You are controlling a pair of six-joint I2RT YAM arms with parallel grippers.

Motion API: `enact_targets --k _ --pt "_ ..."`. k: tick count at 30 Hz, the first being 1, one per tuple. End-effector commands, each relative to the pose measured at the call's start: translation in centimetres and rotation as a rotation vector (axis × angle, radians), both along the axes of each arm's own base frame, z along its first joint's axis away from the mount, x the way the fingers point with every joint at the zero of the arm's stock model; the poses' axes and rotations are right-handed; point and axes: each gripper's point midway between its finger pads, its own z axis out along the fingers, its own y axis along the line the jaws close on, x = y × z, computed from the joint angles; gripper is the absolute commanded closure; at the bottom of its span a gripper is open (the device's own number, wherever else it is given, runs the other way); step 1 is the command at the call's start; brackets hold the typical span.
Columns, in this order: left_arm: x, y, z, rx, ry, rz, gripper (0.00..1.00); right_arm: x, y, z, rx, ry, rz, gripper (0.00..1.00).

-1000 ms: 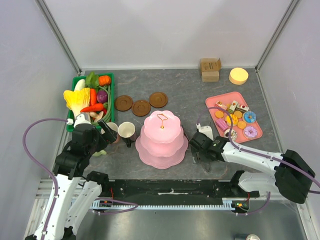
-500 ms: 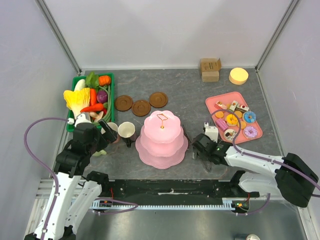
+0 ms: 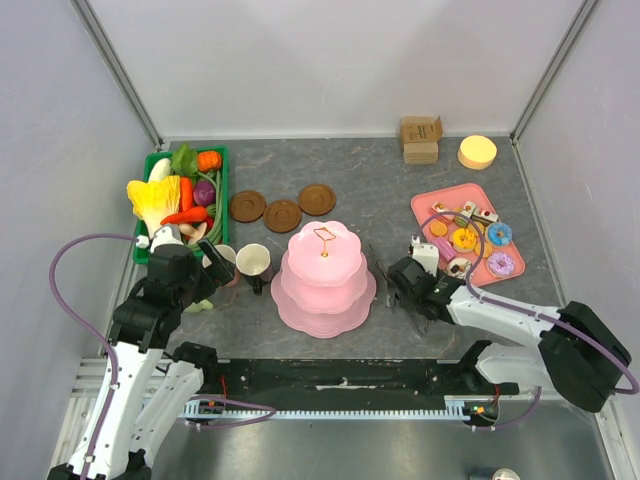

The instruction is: Serve the afternoon tea

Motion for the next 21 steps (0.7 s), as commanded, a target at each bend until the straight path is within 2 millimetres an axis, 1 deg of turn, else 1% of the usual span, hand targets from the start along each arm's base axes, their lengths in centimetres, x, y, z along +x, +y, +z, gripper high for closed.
enact_targets --k 1,8,10,13,14,15,16,17,21 --pt "0.1 0.6 0.0 0.028 -0.001 0.022 0.02 1.5 0.5 -0.3 -0.019 -0.003 0.016 0.02" --pt "0.2 0.8 0.0 0.033 0.004 0.035 0.02 2.8 0.5 -1.0 -0.02 0.002 0.042 0.02" --pt "0.1 0.9 -0.1 0.034 0.008 0.039 0.02 3.0 0.6 -1.4 -0.021 0.011 0.066 0.02" --pt "0.1 1.0 -0.2 0.036 0.013 0.047 0.02 3.5 0.9 -1.5 -0.026 -0.002 0.109 0.02" --pt "0.2 1.0 -0.3 0.035 0.014 0.05 0.02 3.9 1.4 -1.4 -0.009 -0.016 0.13 0.02" --pt "0.1 1.0 -0.3 0.036 0.016 0.05 0.02 3.8 2.1 -1.5 0.016 -0.014 0.166 0.02" --pt "0.1 1.0 -0.3 0.036 0.018 0.052 0.02 3.9 2.3 -1.6 0.025 -0.02 0.176 0.02" --pt "0.1 1.1 -0.3 0.038 0.018 0.056 0.02 3.9 2.2 -1.6 0.02 -0.025 0.166 0.02" --pt "0.1 1.1 -0.4 0.038 0.023 0.062 0.02 4.6 0.4 -1.4 -0.058 -0.05 0.076 0.02"
